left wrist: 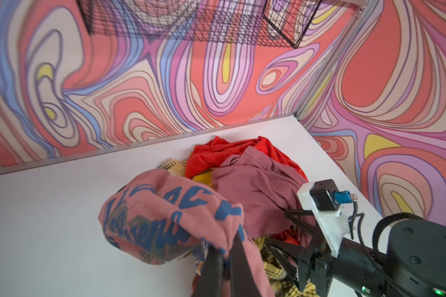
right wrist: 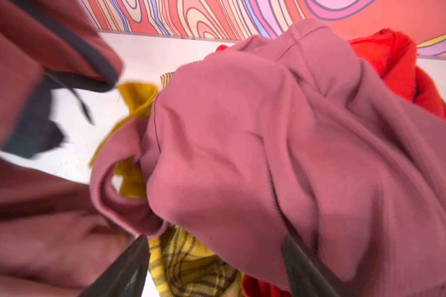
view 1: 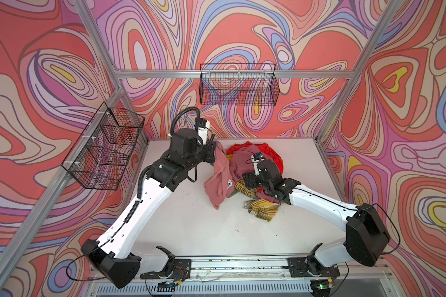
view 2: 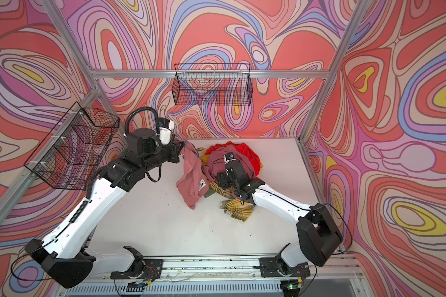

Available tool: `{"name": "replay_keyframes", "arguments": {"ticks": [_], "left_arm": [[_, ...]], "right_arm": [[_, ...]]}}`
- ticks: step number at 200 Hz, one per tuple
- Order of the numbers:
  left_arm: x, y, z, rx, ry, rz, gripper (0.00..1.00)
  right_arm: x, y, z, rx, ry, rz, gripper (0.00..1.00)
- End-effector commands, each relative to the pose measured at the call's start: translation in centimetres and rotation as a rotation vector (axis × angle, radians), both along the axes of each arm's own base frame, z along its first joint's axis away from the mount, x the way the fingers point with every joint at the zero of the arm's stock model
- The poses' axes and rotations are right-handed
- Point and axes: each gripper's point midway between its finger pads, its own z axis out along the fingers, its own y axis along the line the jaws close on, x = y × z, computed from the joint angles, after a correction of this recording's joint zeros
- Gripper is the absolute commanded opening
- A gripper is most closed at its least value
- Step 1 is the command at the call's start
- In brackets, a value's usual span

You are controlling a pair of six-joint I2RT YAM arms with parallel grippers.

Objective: Pick out a specific cloth from the pile
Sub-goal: 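Grasp the faded red T-shirt with the left gripper and lift it, then move the red T-shirt away from the pile and lower it onto the table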

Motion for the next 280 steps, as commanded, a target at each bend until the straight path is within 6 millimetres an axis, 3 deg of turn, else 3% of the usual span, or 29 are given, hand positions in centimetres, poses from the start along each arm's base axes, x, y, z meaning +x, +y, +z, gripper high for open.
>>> {"name": "replay_keyframes", "arguments": {"ticks": [1, 54, 113, 157, 198, 237, 280], "left_arm": [[-0.8, 4.0, 2.9, 0.094, -0.094, 0.146, 0.00], [-2.4, 9.1, 3.5, 0.197, -0.120, 0.345, 0.00], [-2.0, 13.5, -0.7, 0.388, -0.047, 0.512, 0.00], [-0.7, 13.2, -5.1, 0.503, 0.017, 0.496, 0.00], [-1.2, 10.9, -10.1, 0.377, 0.177, 0.417, 0.00], [-3.4, 9.7, -13.3, 0.160, 0.300, 0.414, 0.00], [-7.2, 10.6, -16.6, -0.051, 0.394, 0.484, 0.00]], "right_arm": [[0.8, 0.0, 2.3, 0.030, -0.058, -0.021, 0.84], [1.0, 0.2, 2.5, 0.025, -0.059, -0.010, 0.84], [1.0, 0.2, 2.2, 0.000, -0.054, -0.003, 0.83], [1.0, 0.2, 2.0, -0.003, -0.051, -0.001, 0.82], [0.9, 0.1, 1.6, -0.007, -0.044, -0.004, 0.82], [0.7, 0.1, 1.3, -0.006, -0.034, -0.002, 0.82], [0.7, 0.4, 0.8, 0.001, -0.018, 0.010, 0.82]]}}
